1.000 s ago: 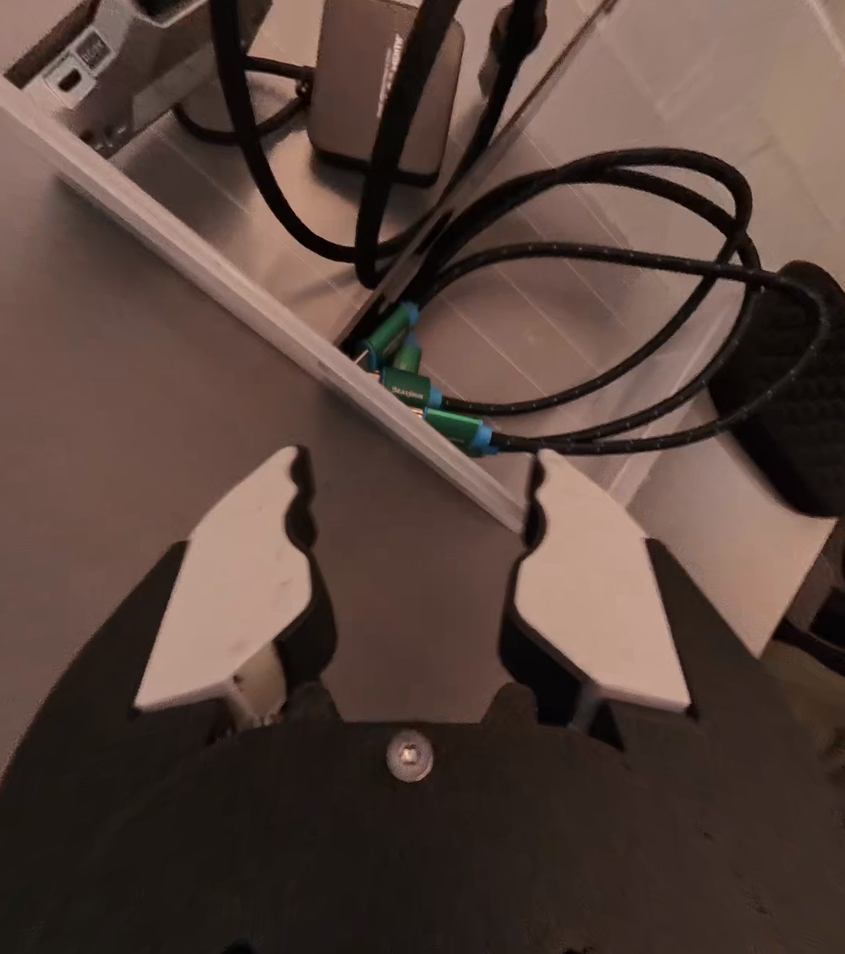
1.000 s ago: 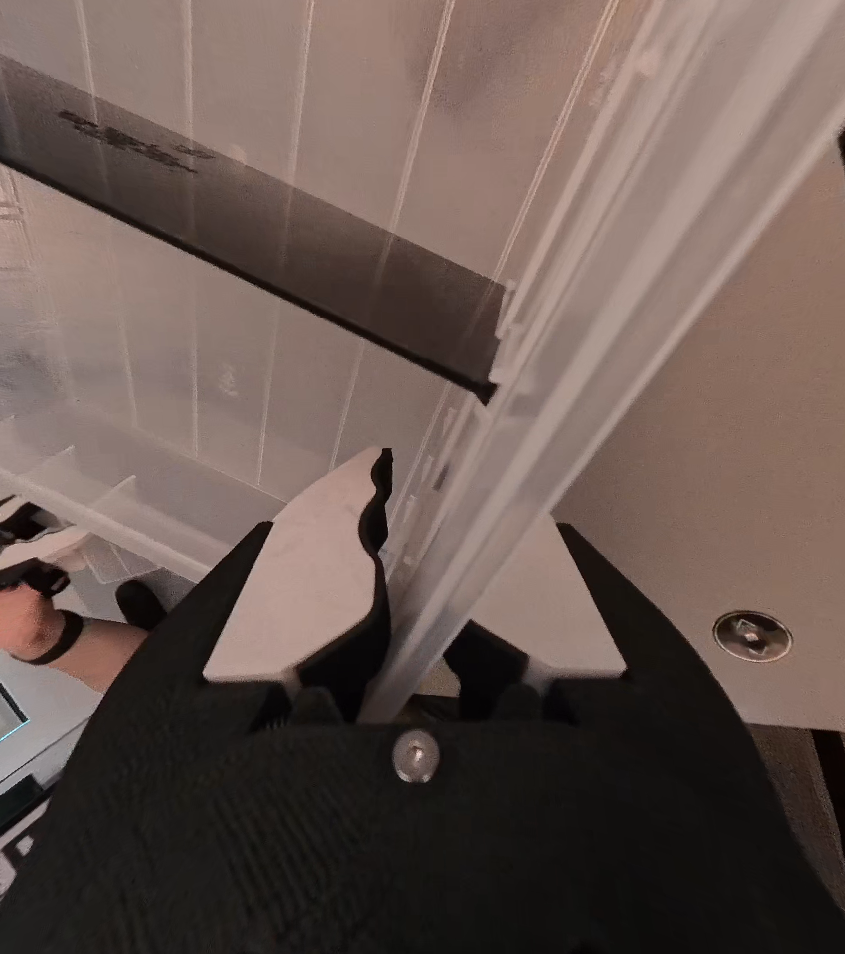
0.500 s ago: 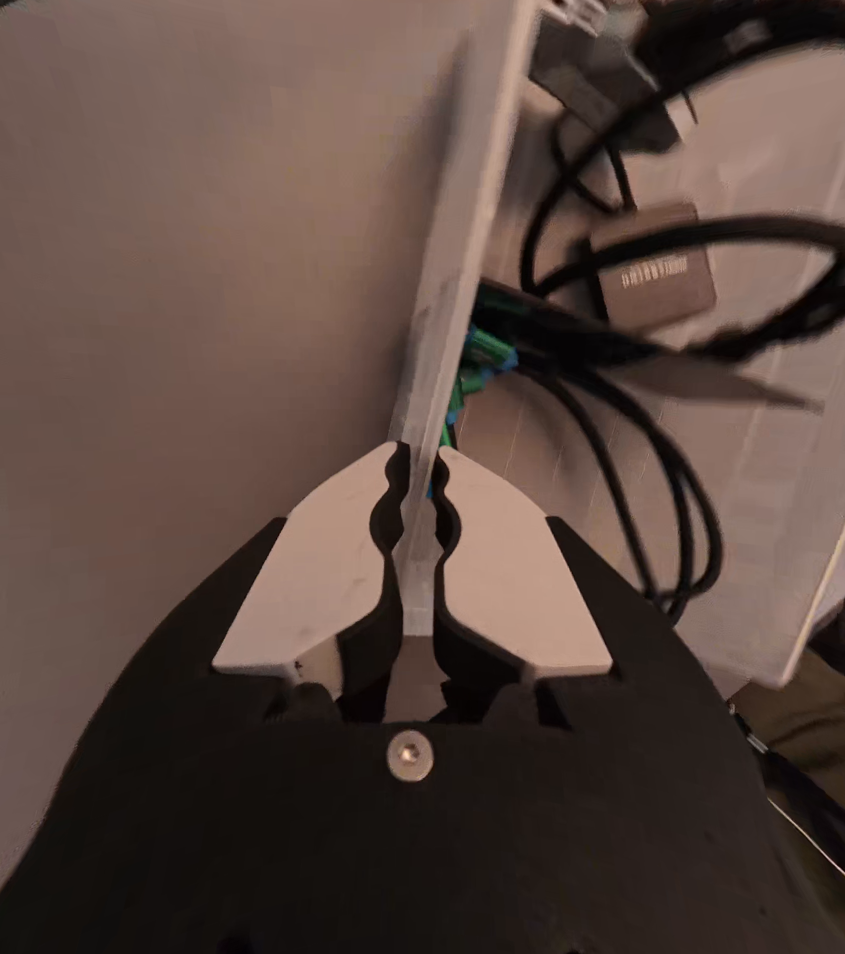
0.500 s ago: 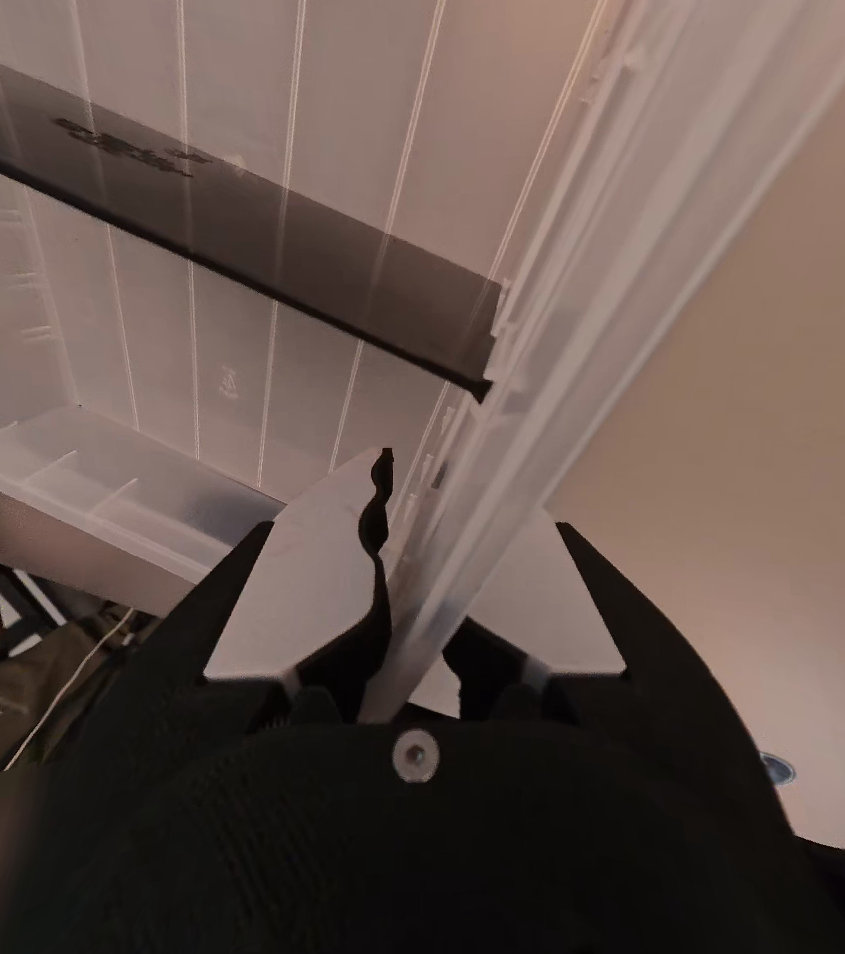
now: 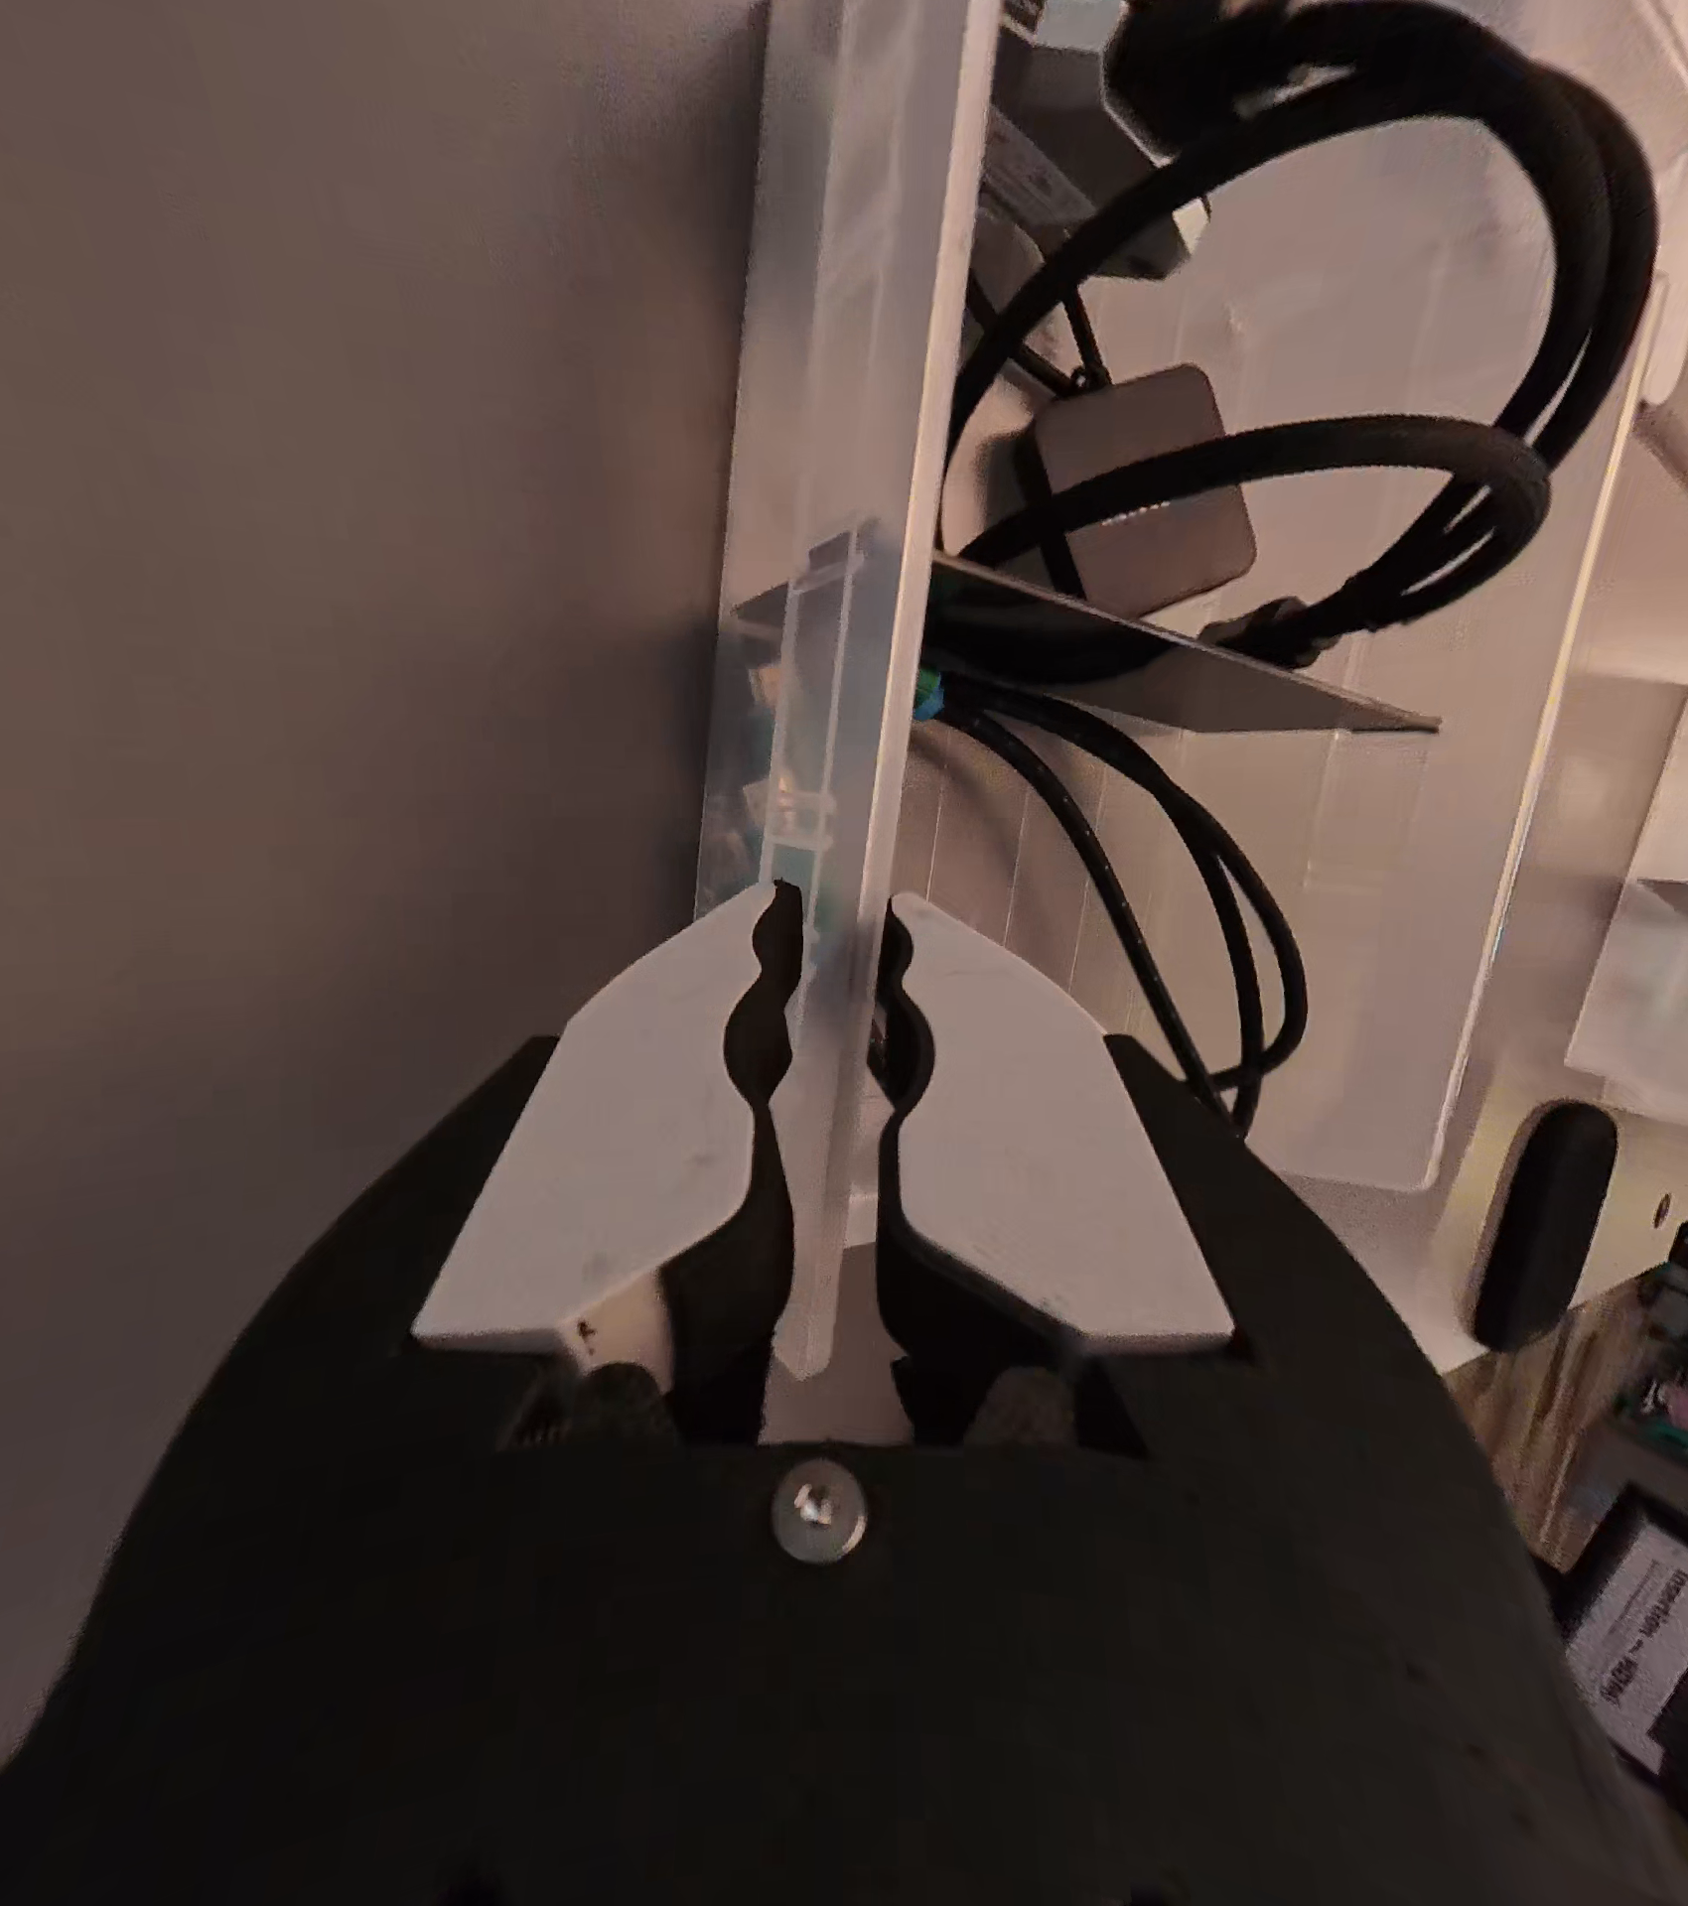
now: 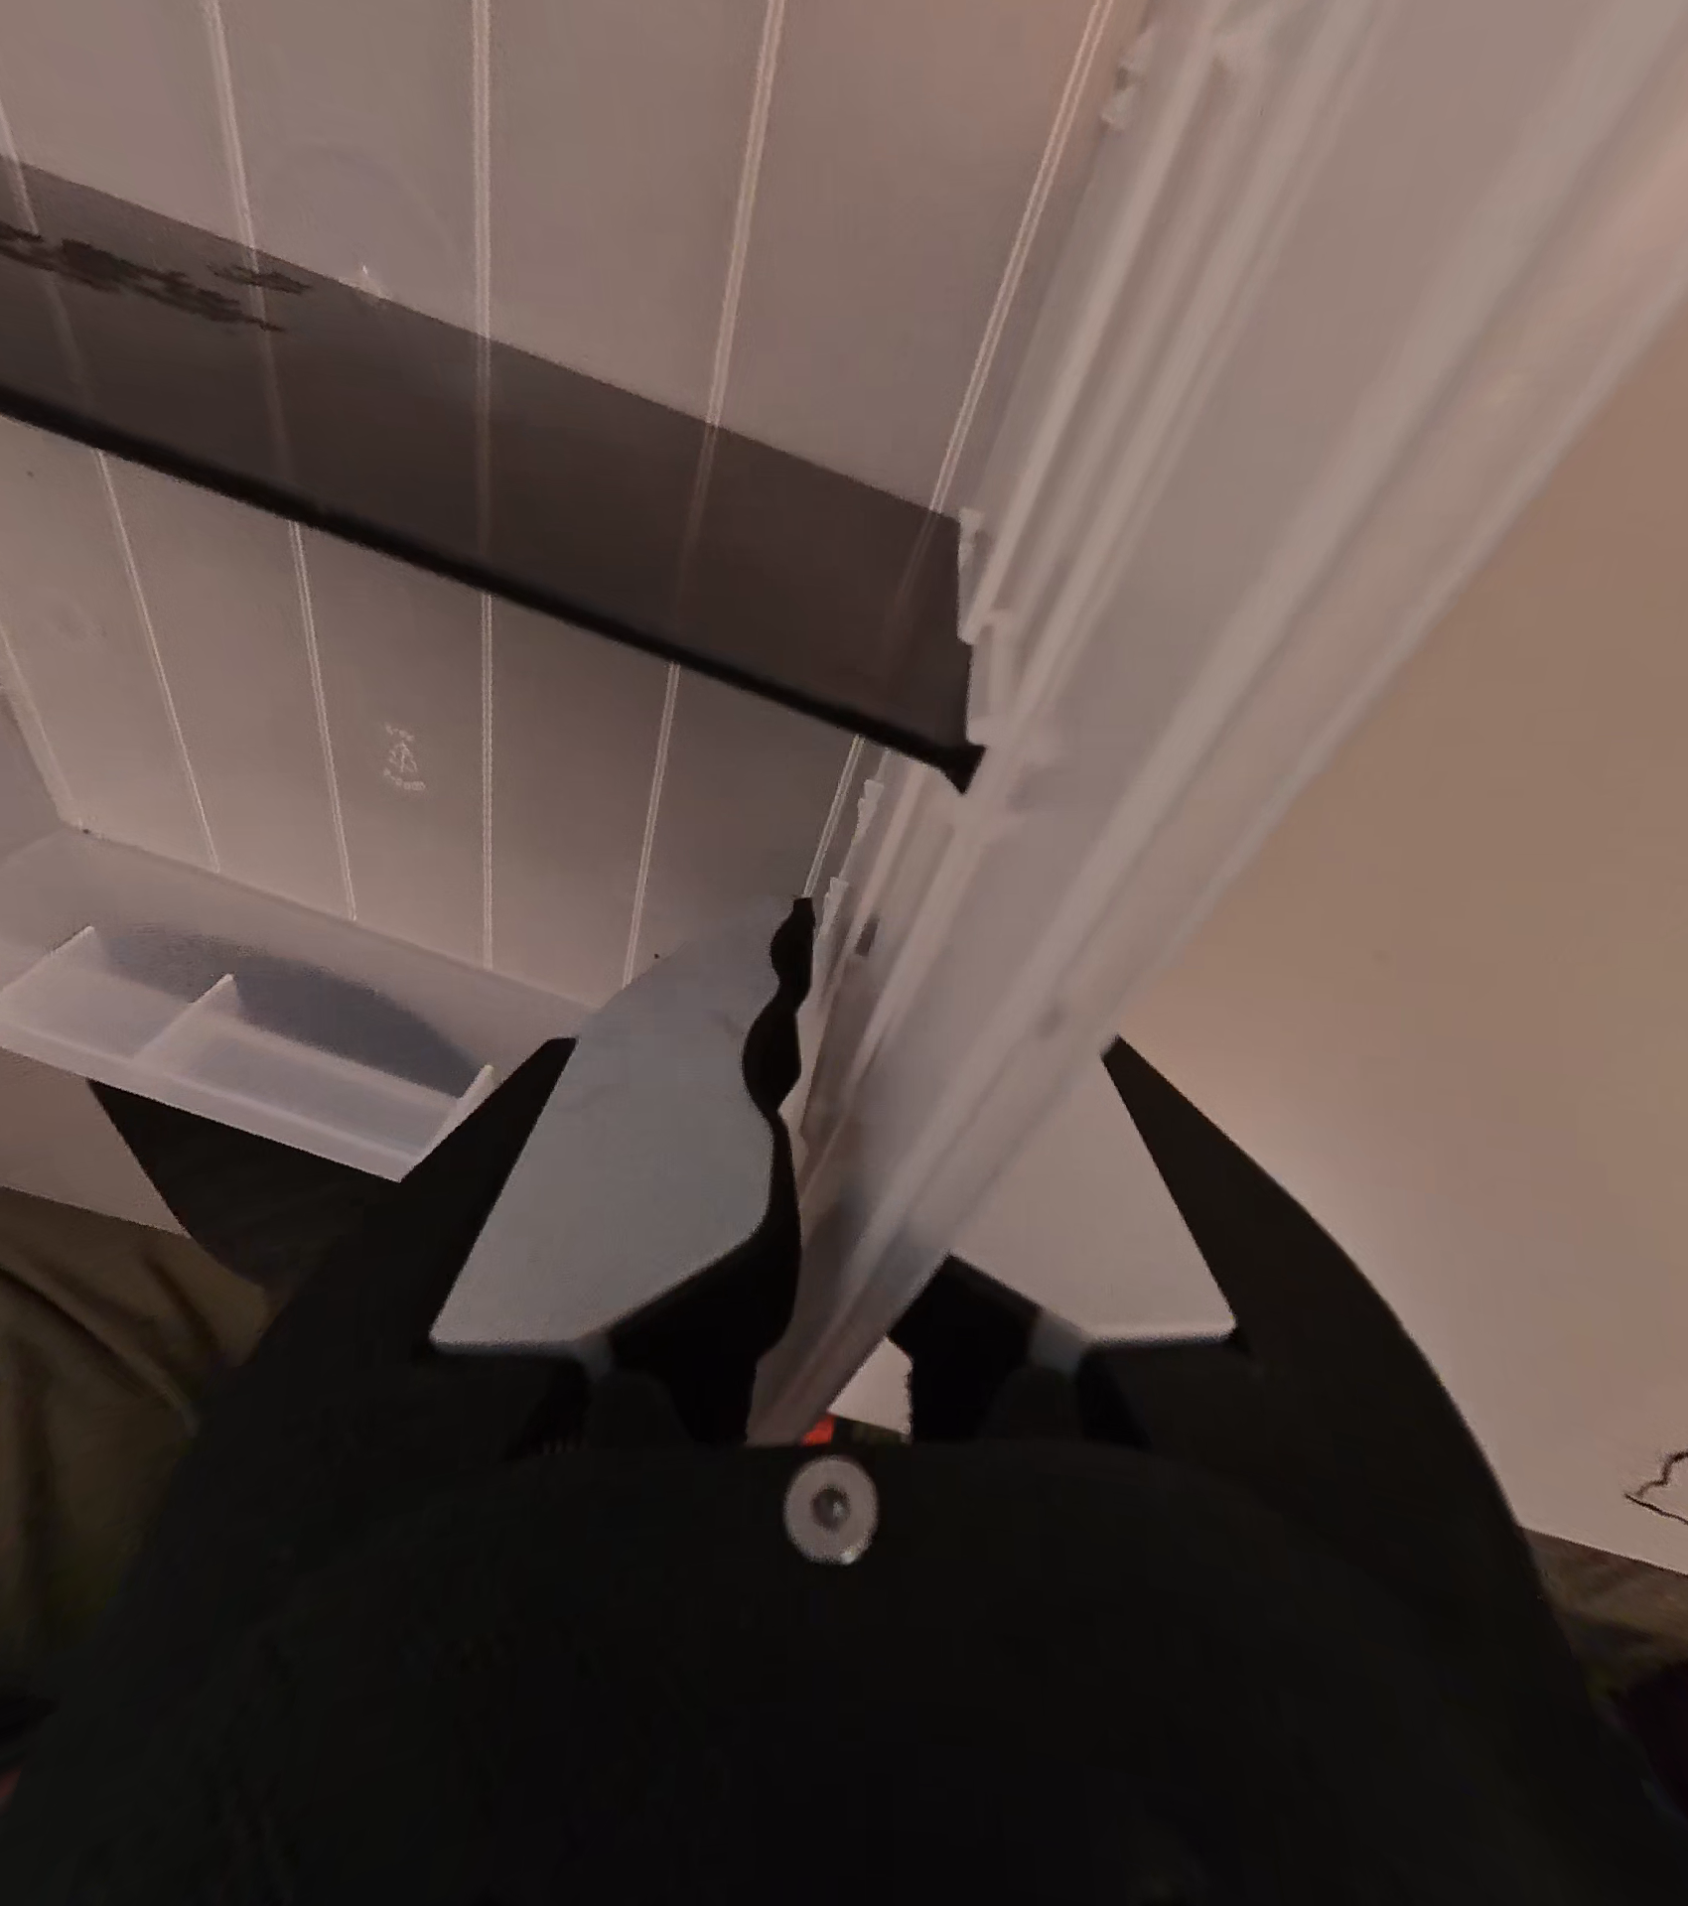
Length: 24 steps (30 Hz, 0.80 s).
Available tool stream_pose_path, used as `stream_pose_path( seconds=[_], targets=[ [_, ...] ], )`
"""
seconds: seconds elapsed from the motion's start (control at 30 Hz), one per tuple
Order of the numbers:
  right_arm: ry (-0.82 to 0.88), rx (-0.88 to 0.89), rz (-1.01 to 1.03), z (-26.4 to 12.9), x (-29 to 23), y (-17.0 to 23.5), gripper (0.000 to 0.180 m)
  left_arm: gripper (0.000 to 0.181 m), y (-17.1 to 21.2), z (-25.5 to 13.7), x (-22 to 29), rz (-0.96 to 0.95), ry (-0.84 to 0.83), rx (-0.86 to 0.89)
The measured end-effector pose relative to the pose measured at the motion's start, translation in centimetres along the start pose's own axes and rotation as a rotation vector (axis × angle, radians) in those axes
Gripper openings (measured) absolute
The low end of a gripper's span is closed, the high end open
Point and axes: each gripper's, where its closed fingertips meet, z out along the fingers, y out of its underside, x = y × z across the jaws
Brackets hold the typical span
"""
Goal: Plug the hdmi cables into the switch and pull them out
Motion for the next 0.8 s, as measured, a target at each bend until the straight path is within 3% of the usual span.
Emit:
stream_pose_path(
  seconds=[0.8],
  targets=[
    [0.023,0.004,0.037,-0.4,0.8,-0.1,0.006,0.012,-1.1,0.5,0.3,0.056,0.016,0.043]
  ],
)
